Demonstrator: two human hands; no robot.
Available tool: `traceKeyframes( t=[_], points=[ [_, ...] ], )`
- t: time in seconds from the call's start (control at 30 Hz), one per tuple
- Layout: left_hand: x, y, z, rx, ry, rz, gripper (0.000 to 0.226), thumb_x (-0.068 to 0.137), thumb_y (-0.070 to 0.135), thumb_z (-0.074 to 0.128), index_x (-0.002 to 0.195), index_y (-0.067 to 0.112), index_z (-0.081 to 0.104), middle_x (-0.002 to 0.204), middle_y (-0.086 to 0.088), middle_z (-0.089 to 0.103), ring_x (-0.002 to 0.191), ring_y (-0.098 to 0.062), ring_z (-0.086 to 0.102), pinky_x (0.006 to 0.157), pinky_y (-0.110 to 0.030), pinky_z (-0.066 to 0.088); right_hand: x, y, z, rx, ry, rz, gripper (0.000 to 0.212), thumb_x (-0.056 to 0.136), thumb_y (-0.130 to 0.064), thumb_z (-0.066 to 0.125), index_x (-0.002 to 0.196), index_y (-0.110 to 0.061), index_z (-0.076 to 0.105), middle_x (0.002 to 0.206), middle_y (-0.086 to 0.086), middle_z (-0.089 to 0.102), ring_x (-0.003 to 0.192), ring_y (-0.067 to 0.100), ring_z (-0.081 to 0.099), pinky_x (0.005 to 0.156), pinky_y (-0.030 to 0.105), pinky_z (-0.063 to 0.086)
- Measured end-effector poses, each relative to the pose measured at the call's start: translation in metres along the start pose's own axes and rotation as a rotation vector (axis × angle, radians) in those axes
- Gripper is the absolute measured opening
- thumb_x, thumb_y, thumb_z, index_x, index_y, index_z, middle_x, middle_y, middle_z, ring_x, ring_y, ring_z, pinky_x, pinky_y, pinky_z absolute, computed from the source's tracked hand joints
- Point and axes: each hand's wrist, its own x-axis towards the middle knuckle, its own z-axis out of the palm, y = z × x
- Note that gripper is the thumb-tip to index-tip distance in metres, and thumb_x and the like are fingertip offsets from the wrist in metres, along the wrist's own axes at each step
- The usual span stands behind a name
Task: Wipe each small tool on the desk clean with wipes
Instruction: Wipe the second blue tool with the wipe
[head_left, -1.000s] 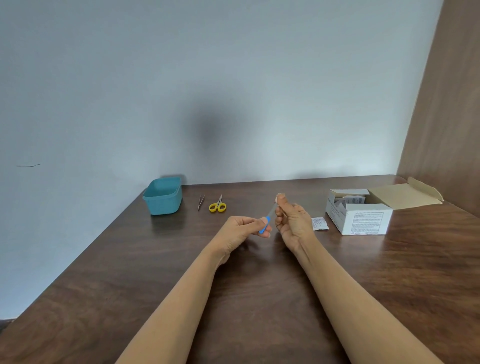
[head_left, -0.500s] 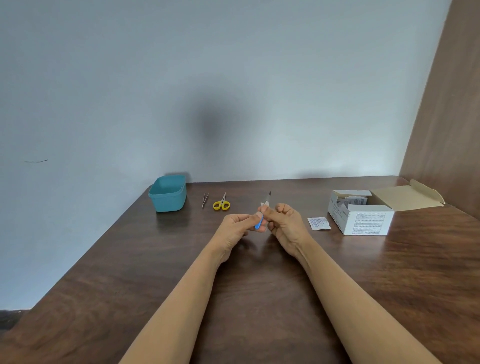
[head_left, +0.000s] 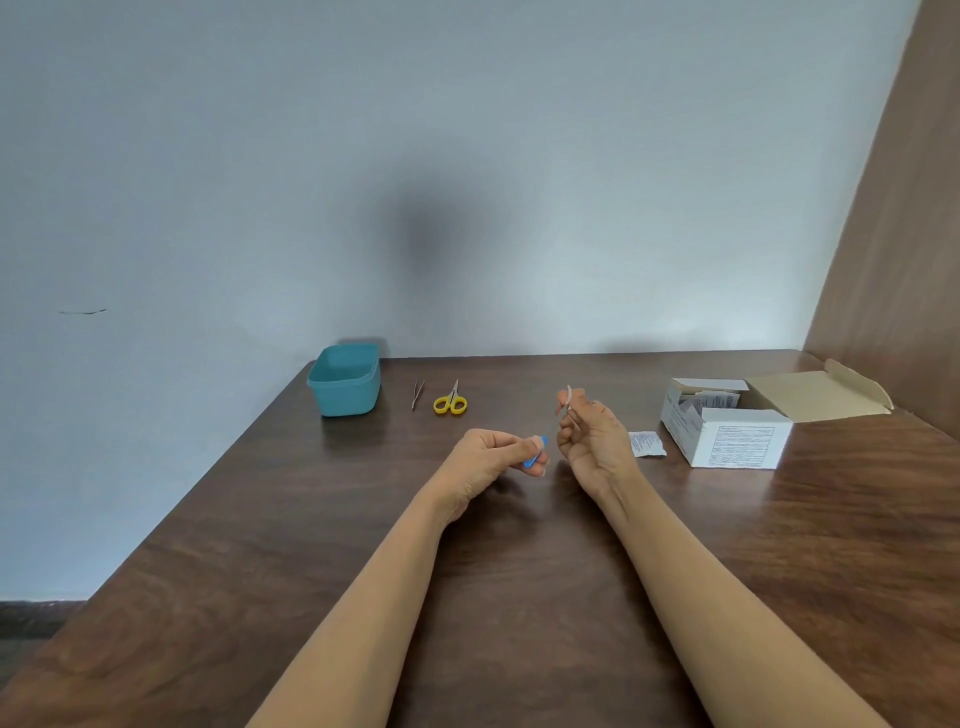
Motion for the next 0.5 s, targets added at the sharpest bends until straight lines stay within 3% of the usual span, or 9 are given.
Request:
traceKeyframes(
  t=[0.07,0.2,0.33,0.5],
  points=[
    [-0.001,0.002,-0.005,0.008,0.01,-0.007,0.022,0.09,0.032,0.064,0.078,0.019,0.077,0.083,-0.002,0.076,0.097,-0.017,0.066,0.094,-0.034,0.042,-0.001,0.002,0.001,0.009,0.02,-0.005,0.014,0.093,-0.015,0.058,0.08,-0.014,0.053,0.073,-0.005,0.072,0.057,0.002,0.054,0.05,0.014,0.04],
    [-0.007,0.007,-0.03,0.036,0.094,-0.029,0.021,0.089,0.036,0.064,0.082,0.02,0.076,0.082,0.001,0.076,0.076,-0.002,0.06,0.07,-0.025,0.039,-0.004,0.008,0.007,0.04,0.051,0.016,0.013,0.09,-0.017,0.062,0.079,-0.016,0.055,0.074,-0.006,0.073,0.063,0.001,0.058,0.051,0.013,0.039],
    [-0.011,0.012,-0.075,0.079,0.302,0.054,0.019,0.089,0.027,0.066,0.085,0.012,0.077,0.076,0.005,0.075,0.075,0.004,0.065,0.069,-0.013,0.04,-0.006,0.022,0.025,-0.037,-0.019,0.049,0.021,0.089,-0.013,0.064,0.073,-0.018,0.05,0.073,-0.002,0.073,0.06,0.002,0.06,0.049,0.013,0.035],
    [-0.005,0.009,-0.143,0.429,0.688,0.039,0.027,0.087,0.043,0.063,0.069,0.025,0.073,0.072,0.011,0.073,0.087,-0.005,0.064,0.079,-0.029,0.048,0.001,0.052,0.058,-0.209,-0.1,0.058,0.022,0.083,-0.013,0.07,0.077,-0.017,0.05,0.08,0.006,0.066,0.059,0.004,0.059,0.048,0.015,0.035]
  ],
)
